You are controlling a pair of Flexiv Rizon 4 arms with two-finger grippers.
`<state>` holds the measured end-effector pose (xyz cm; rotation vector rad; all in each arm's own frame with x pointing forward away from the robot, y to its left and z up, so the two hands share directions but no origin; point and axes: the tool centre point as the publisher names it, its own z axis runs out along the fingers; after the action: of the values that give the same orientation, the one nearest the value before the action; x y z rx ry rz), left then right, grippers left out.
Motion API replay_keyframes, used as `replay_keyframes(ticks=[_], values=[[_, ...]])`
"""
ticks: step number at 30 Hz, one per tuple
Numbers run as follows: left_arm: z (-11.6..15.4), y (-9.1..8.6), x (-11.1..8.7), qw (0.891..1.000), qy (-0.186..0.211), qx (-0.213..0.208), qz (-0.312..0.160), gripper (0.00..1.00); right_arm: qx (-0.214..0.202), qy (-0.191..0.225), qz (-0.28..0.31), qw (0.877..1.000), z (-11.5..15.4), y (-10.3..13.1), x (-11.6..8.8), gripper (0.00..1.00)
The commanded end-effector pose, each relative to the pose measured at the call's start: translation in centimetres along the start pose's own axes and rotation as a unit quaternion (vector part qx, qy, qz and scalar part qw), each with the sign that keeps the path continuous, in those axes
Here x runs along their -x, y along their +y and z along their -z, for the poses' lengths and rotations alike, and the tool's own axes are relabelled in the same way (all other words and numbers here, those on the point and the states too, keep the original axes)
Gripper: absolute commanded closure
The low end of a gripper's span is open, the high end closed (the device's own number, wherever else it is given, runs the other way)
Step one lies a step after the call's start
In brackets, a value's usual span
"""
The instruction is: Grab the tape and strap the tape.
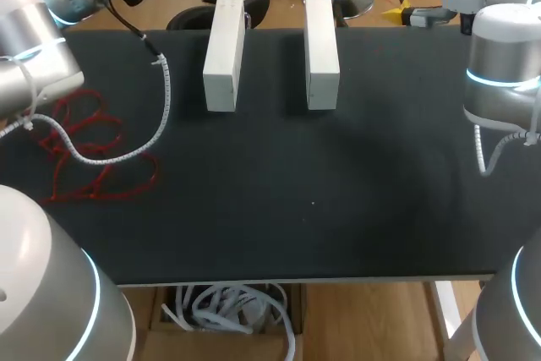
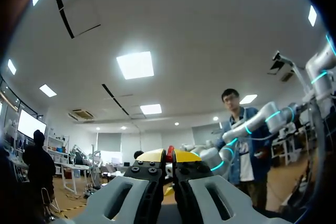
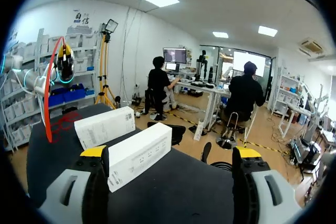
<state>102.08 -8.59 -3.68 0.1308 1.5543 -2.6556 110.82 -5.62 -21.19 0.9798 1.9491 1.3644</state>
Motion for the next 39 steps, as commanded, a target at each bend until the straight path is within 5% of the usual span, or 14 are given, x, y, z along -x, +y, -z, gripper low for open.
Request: replay_keyframes(ticks=[1,16,23,30,39], values=[[0.0,0.1,0.1,1.000,0.001,-0.001,-0.001,1.00,0.049,-0.048,-0.097,0.993,3.5,-0.7,-1.4,0.00],[0.0,0.1,0.1,1.000,0.001,-0.001,-0.001,1.00,0.014,-0.083,-0.159,0.984,9.1,0.4,-7.3,0.00],[0.0,0.1,0.1,1.000,0.001,-0.001,-0.001,1.00,0.058,-0.131,-0.133,0.981,10.4,-0.3,-11.0,0.00],[0.0,0.1,0.1,1.000,0.001,-0.001,-0.001,1.00,0.114,-0.178,-0.189,0.959,10.8,-1.7,-14.4,0.00],[0.0,0.1,0.1,1.000,0.001,-0.001,-0.001,1.00,0.163,-0.243,-0.152,0.944,11.0,-2.3,-15.1,0.00]])
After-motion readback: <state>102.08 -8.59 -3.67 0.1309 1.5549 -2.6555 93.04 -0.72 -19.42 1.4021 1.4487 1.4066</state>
